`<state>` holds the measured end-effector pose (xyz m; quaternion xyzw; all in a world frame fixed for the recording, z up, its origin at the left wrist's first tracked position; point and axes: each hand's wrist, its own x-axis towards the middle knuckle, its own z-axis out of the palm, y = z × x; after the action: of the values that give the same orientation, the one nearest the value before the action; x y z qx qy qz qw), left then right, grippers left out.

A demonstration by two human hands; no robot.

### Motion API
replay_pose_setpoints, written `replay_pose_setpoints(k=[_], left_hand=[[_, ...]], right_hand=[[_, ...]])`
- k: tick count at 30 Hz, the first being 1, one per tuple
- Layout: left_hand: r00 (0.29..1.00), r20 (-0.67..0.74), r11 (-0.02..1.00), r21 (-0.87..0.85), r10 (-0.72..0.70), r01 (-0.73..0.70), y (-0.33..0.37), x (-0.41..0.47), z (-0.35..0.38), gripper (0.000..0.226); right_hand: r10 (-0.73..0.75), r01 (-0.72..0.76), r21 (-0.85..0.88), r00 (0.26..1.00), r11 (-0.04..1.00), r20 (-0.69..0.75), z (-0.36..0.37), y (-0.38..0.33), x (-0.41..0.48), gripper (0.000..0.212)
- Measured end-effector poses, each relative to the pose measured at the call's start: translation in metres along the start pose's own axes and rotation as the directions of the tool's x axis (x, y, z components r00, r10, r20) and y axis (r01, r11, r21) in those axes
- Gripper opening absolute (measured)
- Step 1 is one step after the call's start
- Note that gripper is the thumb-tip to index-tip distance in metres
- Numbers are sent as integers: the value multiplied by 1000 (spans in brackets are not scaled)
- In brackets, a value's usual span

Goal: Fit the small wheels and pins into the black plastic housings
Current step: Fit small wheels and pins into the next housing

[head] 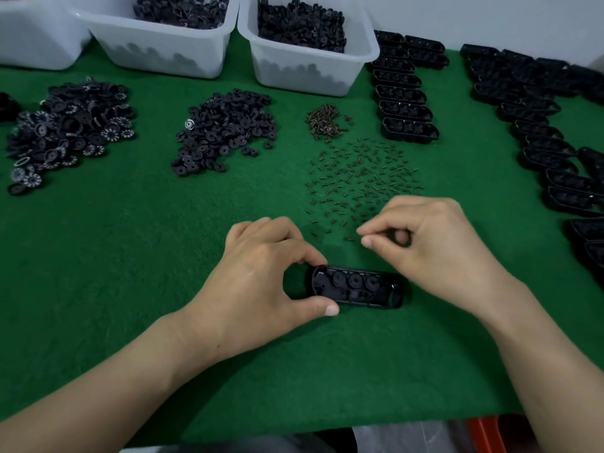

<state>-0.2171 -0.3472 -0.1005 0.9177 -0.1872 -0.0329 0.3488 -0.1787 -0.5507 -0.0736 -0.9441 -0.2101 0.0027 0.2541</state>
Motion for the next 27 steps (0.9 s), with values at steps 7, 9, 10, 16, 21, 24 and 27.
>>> replay_pose_setpoints(k=[7,9,10,16,21,24,27], left_hand=[[1000,-8,1000,3,4,-4,-1,0,1,43],[1000,-8,1000,5,4,-4,-1,0,1,45],[1000,-5,1000,9,2,-2,-1,0,1,46],[1000,-1,1000,-3,-8,8,-1,0,1,45],[1000,3,1000,15,-9,9,0,0,1,46],[1000,0,1000,19,-14,14,1,0,1,46],[1000,-6,1000,17,-13,13,1,-1,0,47]], right_hand=[[11,-3,-137,998,991,59,9,-8,12,5],[5,8,-163,997,987,76,9,-8,12,4],[3,8,-159,997,987,75,9,-7,11,5],[24,-21,97,999,995,-39,6,0,-9,15],[-21,22,102,1000,995,-15,15,-2,-5,13],[-52,50,88,998,995,24,19,-4,-2,9],[-51,50,98,999,994,2,18,-4,-1,12]])
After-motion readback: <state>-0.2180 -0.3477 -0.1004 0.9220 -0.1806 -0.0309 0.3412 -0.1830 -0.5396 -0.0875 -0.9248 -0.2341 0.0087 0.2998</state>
